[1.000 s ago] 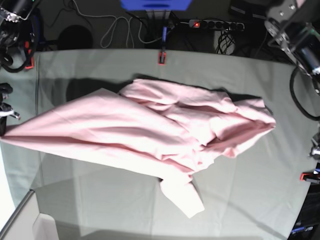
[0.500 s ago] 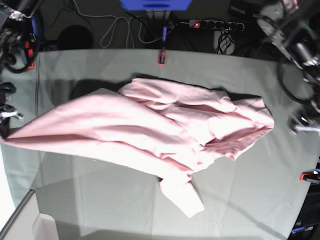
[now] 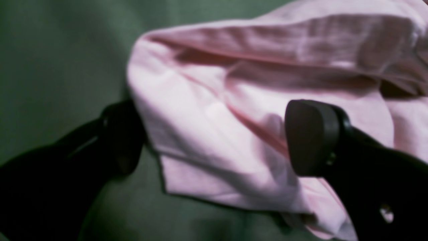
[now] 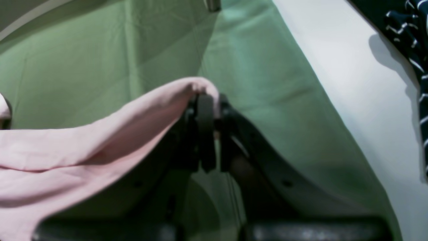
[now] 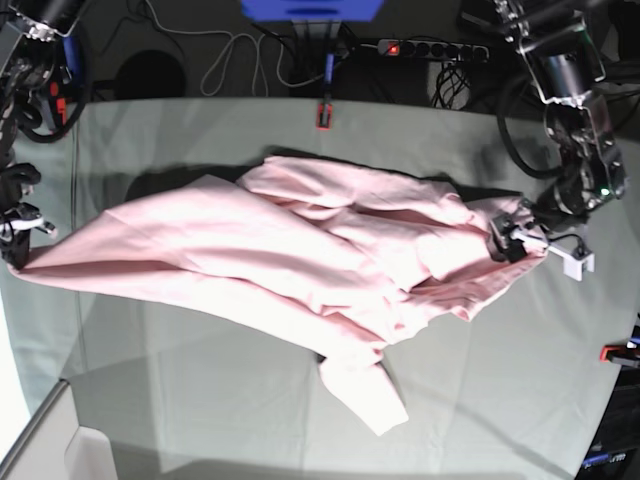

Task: Layout the t-shirt on the table in an organized manner, then fold the t-shirt properly
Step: 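Lift and stretch the t-shirt between both grippers, then lay it down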

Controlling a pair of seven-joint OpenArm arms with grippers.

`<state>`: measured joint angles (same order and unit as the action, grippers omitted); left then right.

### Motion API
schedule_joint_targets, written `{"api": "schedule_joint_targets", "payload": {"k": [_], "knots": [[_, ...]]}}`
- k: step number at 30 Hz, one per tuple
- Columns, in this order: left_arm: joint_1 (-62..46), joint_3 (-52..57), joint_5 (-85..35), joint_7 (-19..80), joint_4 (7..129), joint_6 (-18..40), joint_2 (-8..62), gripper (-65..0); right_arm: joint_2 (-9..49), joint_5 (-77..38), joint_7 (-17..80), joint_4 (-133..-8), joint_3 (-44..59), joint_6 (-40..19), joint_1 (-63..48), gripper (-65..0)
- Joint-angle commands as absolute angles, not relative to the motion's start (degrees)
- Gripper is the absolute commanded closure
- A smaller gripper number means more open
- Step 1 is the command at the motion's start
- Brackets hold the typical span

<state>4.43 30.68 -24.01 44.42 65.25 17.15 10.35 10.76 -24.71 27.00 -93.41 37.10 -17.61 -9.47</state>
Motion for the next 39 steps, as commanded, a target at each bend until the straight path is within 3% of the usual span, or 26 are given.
{"api": "schedule_joint_targets", "payload": {"k": [1,7,9,11,14,16,17,19,21,31,39], "knots": [[4.62,30.55,-24.57,44.26,65.71,17.01,10.77,-63.7,11.82,-25.45,25.36,-94.37,37.41,-17.71,-9.1,0.0],[4.88,30.29,-24.57,42.95,65.1,17.54,11.12,-63.1,12.0,-25.45,25.19,-93.32,37.41,-17.71,-9.01,0.0],[4.97,30.37,-24.57,42.95,65.1,20.0,11.03,-58.6,12.0,-25.45,25.27,-92.97,37.41,-17.71,-8.57,0.0],[5.85,30.37,-24.57,43.03,65.01,26.15,10.77,-47.8,12.0,-25.45,25.36,-92.62,37.41,-17.71,-8.04,0.0],[7.43,30.37,-24.48,43.47,63.25,35.03,10.68,-23.3,12.09,-25.45,25.36,-91.91,37.41,-17.71,-7.87,0.0],[8.92,30.37,-24.04,43.56,61.67,34.68,10.68,-4.0,12.18,-25.45,25.36,-91.82,37.41,-17.71,-7.87,0.0],[9.54,30.37,-24.04,43.56,61.05,33.27,10.77,0.0,12.53,-25.45,25.36,-91.82,37.41,-17.71,-7.78,0.0],[10.42,30.73,-24.31,43.56,60.7,30.29,11.3,-2.2,13.58,-25.45,25.36,-92.18,37.23,-17.8,-7.78,0.0],[11.47,31.52,-24.48,43.38,61.05,28.44,12.44,0.0,14.9,-25.45,25.36,-93.05,35.74,-17.89,-6.99,0.0],[13.76,38.81,-24.48,45.23,79.34,27.74,14.64,-0.2,20.97,-25.36,26.24,-98.15,29.32,-17.89,2.33,0.0],[12.35,41.71,-24.48,52.18,88.66,27.74,14.37,-0.2,22.64,-25.27,30.11,-85.05,25.8,-17.89,18.24,0.0]]}}
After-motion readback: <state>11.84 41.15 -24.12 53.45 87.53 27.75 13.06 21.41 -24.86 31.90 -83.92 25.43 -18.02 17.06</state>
